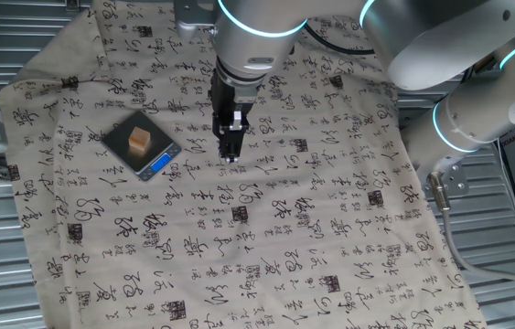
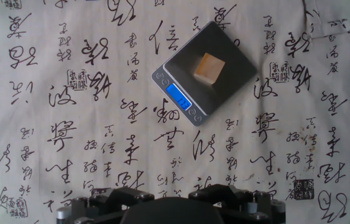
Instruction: Remove the object from the scale
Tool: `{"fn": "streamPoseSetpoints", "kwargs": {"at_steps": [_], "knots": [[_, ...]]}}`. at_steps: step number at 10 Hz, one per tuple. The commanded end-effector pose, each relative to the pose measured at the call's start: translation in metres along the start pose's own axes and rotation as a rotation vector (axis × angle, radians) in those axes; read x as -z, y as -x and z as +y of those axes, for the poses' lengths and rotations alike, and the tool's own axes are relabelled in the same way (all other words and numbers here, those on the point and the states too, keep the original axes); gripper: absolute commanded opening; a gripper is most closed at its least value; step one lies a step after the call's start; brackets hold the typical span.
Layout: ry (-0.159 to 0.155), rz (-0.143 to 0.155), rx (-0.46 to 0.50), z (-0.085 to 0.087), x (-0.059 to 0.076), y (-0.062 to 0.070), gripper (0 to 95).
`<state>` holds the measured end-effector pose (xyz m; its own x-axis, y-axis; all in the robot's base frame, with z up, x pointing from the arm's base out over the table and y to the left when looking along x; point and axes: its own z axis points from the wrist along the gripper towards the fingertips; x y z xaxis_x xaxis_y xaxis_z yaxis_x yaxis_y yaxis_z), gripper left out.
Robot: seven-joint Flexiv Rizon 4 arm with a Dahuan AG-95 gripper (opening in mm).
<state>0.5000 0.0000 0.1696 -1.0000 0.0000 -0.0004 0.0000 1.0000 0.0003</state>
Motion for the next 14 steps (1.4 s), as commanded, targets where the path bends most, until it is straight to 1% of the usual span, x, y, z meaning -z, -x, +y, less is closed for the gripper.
{"fn": "streamPoseSetpoints", "kwargs": {"at_steps": [1, 2, 14], "knots": [[0.0, 0.0, 0.0, 0.0, 0.0004, 0.0, 95.0], [-0.031, -0.077, 0.176, 0.0, 0.0007, -0.0001, 0.0], [-0.03, -0.076, 0.173, 0.0004, 0.0017, 0.0, 0.0]]}}
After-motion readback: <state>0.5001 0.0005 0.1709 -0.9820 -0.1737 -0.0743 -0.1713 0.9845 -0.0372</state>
